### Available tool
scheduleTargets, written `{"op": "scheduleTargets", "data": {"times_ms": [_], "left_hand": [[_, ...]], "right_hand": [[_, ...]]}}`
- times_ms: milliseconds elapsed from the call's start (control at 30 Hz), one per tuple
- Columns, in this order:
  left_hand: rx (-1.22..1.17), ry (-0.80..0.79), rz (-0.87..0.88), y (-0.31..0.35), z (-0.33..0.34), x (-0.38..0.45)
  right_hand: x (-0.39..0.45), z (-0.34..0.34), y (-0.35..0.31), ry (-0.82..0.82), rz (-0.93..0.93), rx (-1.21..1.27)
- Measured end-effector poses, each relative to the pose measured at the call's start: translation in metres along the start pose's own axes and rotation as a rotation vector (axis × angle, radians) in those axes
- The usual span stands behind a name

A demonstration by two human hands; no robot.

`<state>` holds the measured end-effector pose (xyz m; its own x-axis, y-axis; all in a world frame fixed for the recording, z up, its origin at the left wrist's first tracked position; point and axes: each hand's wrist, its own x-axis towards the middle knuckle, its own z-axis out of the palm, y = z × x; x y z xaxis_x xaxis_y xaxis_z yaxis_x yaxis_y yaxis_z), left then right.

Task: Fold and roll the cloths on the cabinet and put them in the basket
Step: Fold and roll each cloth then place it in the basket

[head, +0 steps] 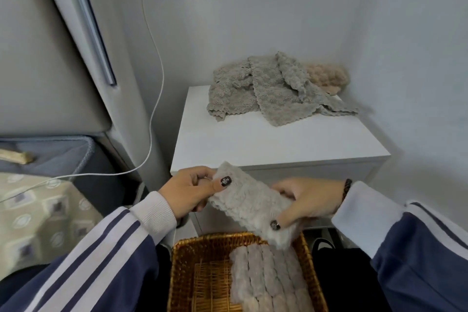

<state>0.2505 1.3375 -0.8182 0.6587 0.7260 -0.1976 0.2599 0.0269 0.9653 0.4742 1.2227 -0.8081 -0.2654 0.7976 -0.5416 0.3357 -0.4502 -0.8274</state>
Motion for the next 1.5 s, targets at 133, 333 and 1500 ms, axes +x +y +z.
{"op": "scheduleTargets", "data": {"times_ms": [133,333,1500], "left_hand": [[0.099,0.03,-0.182,-0.028,0.007,-0.007],[0.743,0.011,-0.335,-0.085,0.024,-0.012],[0.819,-0.286,-0.606,-0.277,0.059,-0.002]], "right_hand": [[0.029,0.027,0.018,0.014,0.122,-0.14],[0.069,0.079,0.079,0.042,0.418,0.008],[0.226,0.126,0.211,0.109,0.2,-0.672]]}}
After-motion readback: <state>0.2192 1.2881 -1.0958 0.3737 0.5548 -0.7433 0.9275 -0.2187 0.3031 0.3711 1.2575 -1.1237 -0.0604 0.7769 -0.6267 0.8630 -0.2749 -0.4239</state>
